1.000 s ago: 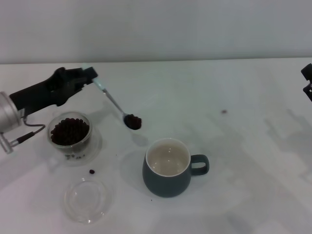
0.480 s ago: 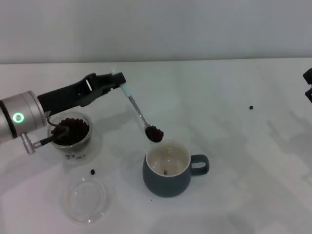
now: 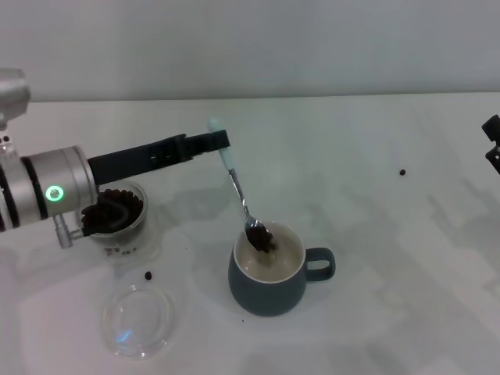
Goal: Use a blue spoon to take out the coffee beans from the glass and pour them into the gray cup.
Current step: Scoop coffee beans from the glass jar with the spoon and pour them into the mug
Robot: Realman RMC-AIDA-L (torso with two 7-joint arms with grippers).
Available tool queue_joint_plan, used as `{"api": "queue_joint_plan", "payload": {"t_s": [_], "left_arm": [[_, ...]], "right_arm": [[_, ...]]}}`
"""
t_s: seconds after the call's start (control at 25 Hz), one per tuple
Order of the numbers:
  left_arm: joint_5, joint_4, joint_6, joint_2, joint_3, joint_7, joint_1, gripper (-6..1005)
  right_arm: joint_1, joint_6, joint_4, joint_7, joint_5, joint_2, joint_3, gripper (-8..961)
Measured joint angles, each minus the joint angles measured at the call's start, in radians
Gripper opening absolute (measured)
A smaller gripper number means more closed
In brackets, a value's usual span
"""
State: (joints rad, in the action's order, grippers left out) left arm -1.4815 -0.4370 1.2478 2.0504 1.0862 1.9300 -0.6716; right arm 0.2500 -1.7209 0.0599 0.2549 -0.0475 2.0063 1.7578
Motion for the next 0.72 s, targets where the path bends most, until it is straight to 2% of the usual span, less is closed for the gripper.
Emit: {"api": "queue_joint_plan", "payload": {"t_s": [0.24,0.72], "left_arm": [[-0.027,-0.062,0.009,0.015,0.006,-0.077,0.008,122],[-0.022,-0.092,0.017,0.019,0.031,-0.138,0.001,121]], "right_arm": [[0.0,0.012,-0.004,-0.001,0.0,0.0,0.002,726],[0.006,0.023,-0.005,-0.002,0.0,0.0,0.002,726]]}}
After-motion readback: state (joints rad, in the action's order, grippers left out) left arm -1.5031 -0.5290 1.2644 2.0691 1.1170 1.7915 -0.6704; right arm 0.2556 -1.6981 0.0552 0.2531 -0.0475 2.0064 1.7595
